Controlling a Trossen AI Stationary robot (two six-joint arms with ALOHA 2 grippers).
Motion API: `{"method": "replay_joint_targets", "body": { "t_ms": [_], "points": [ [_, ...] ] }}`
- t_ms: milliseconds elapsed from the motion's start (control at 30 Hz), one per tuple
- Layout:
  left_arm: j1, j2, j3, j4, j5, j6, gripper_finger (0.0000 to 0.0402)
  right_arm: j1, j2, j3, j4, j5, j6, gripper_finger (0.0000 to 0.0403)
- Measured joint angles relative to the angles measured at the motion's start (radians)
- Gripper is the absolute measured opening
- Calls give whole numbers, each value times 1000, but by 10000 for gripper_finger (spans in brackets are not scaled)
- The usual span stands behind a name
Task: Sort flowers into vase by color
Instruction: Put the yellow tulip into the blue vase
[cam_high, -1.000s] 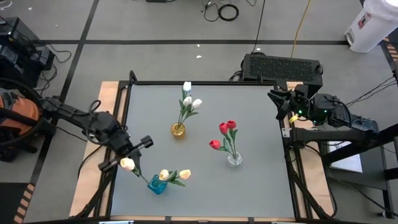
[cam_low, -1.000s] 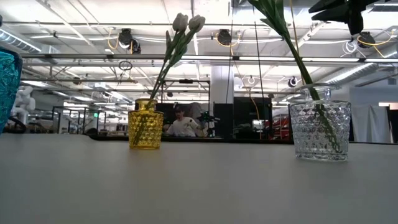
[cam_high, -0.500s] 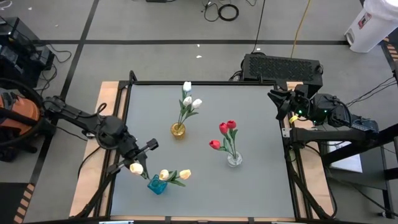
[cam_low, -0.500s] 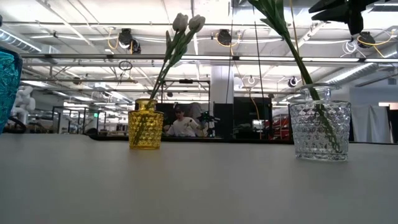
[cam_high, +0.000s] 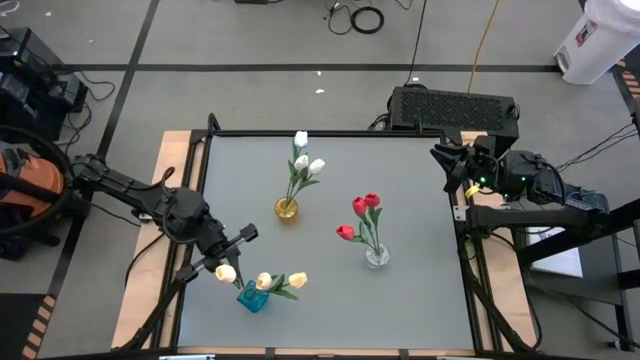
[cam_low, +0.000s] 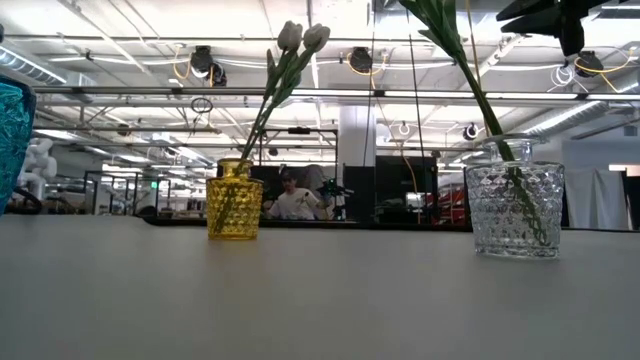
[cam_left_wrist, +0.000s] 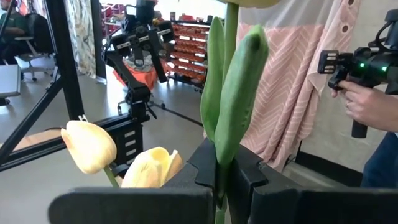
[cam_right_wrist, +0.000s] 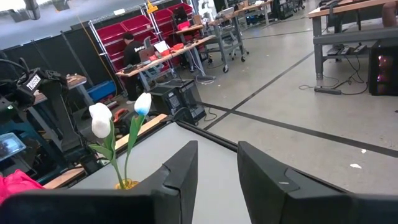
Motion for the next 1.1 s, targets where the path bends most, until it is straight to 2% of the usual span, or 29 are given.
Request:
{"method": "replay_joint_targets", "body": {
  "t_ms": [1100],
  "points": [
    [-3, 0, 0, -26, 10, -10, 18, 0, 0, 0, 0, 0, 0, 105]
  ]
}}
